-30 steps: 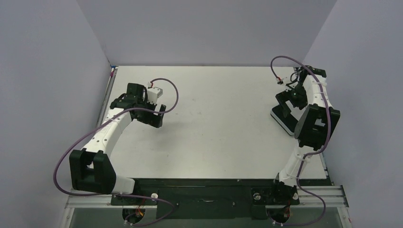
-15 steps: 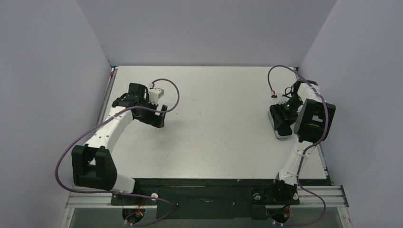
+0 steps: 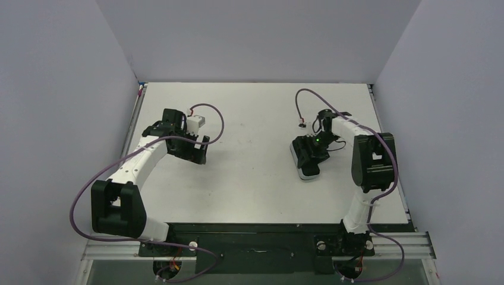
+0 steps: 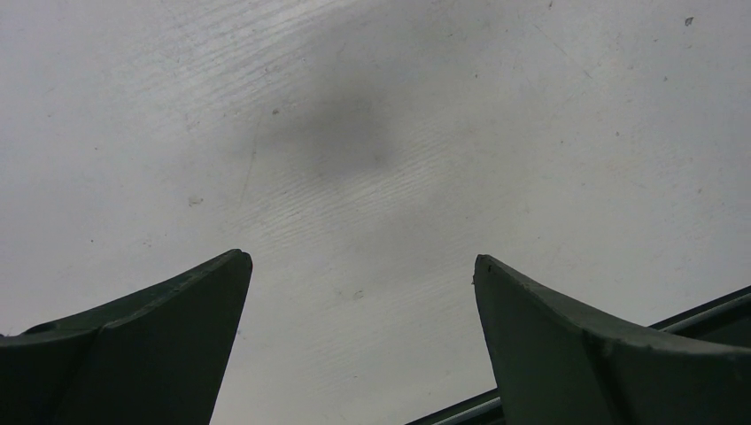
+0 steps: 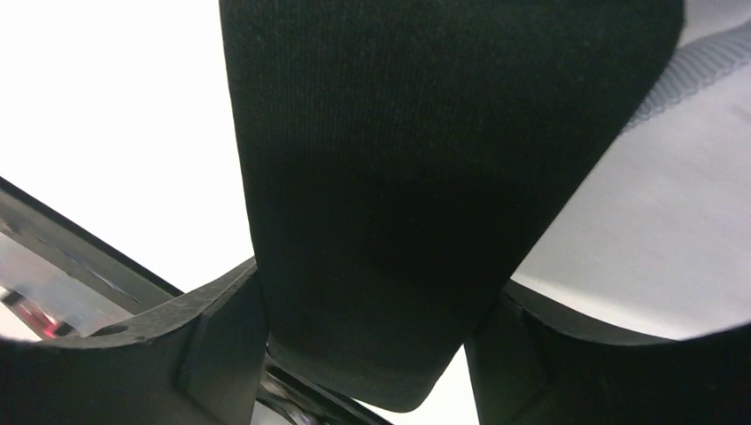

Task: Open the umbrella

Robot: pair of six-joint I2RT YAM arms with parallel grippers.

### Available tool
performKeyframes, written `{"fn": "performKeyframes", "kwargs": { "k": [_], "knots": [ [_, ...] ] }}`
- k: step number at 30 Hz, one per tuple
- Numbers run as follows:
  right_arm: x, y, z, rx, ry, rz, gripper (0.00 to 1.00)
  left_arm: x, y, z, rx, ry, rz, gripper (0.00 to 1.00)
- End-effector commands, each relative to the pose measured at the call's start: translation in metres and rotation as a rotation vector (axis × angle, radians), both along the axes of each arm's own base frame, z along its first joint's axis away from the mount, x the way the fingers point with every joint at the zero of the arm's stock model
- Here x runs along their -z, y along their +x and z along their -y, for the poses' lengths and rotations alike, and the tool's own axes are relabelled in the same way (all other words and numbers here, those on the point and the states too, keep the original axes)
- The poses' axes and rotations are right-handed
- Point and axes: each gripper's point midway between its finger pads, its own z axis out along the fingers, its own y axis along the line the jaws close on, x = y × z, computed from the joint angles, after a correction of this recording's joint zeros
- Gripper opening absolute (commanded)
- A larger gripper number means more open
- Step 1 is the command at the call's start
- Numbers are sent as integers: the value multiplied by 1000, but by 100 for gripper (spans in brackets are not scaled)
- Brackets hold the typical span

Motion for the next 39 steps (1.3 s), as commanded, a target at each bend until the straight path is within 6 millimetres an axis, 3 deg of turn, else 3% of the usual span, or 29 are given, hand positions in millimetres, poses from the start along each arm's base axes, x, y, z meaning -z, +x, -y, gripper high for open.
{"fn": "performKeyframes", "kwargs": {
  "k": [1,5,10,17,20,25,29,32,35,39],
  "knots": [
    [-7,31,-86,71,132,151,73,-4,8,9,-14,-53,30,97],
    [-13,27,-132,50,175,156,86,1,5,18,-16,-103,-11,97],
    [-39,10,-168,52,300,134,88,1,11,27,-36,-164,-14,97],
    [-46,-23,-215,-101,383,200,89,1,30,35,-134,-305,-58,97],
    [-55,-32,-248,-163,438,254,89,1,39,24,-202,-352,-80,97],
    [-89,-21,-295,-244,534,374,89,2,48,1,-311,-379,-86,97],
    [-109,-29,-289,-365,516,392,89,3,45,-7,-335,-373,-79,97],
    [-114,-22,-261,-454,396,476,88,7,41,-3,-334,-391,-58,97],
    [-96,13,-223,-423,138,615,87,9,39,3,-327,-405,-51,97],
    [-49,24,-185,-318,-114,556,89,10,39,6,-328,-407,-41,97]
  ]
}}
